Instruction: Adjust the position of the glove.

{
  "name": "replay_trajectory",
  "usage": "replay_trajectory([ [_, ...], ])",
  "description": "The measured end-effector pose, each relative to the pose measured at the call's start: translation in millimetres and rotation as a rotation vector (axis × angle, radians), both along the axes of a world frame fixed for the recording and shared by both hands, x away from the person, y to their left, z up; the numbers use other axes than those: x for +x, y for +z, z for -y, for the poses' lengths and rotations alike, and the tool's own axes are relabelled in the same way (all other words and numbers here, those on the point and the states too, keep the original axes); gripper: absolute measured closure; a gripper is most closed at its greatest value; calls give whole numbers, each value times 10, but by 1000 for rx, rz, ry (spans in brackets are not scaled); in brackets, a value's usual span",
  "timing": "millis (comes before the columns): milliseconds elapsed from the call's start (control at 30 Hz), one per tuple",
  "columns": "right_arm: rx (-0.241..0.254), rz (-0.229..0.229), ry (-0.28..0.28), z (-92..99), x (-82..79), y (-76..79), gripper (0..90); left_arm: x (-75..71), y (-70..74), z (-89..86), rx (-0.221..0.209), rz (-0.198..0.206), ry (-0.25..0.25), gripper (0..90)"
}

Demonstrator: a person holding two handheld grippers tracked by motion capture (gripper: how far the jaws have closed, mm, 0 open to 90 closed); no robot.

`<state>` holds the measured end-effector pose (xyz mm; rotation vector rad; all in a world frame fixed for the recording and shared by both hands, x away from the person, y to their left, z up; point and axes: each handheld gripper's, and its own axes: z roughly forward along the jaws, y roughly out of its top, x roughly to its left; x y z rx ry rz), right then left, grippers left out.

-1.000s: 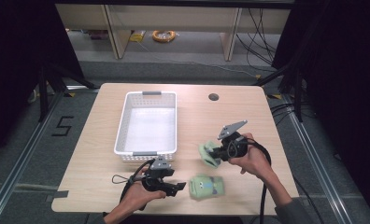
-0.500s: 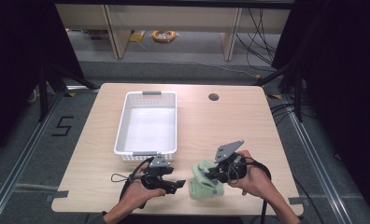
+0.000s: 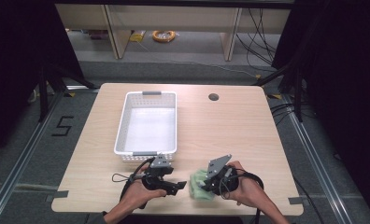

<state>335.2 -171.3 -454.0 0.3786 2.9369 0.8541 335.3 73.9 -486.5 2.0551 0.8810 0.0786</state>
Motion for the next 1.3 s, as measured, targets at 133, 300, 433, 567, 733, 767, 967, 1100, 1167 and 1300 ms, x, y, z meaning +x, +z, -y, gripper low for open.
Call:
replay_trajectory([
  [133, 8, 3, -13, 4, -16, -47, 784, 3, 3, 2, 4, 8, -13, 243],
  [300, 39, 5, -66, 31, -64, -46, 701, 5, 11, 19, 7, 13, -20, 249],
  [433, 71, 26, -170, 107, -167, 21, 615, 3, 33, 47, 4, 17, -22, 259],
  [567, 81, 14, -264, 190, -298, 44, 578, 16, 43, 109, 1, 15, -33, 270],
  [733, 90, -7, -300, 210, -475, -18, 565, 84, 73, 184, 10, 31, -53, 297],
  [767, 90, -7, -300, 210, -475, -18, 565, 97, 76, 205, 11, 32, -57, 297],
  [967, 68, -25, -334, 194, -521, -135, 563, 196, 57, 298, 14, 8, -105, 342],
  [1100, 63, -39, -361, 192, -540, -158, 569, 225, 28, 323, 16, -12, -134, 361],
  [1167, 43, -50, -370, 190, -528, -185, 573, 235, 8, 342, 16, -18, -153, 391],
  [1300, 53, -58, -369, 185, -509, -233, 585, 229, -40, 385, 26, -25, -198, 427],
])
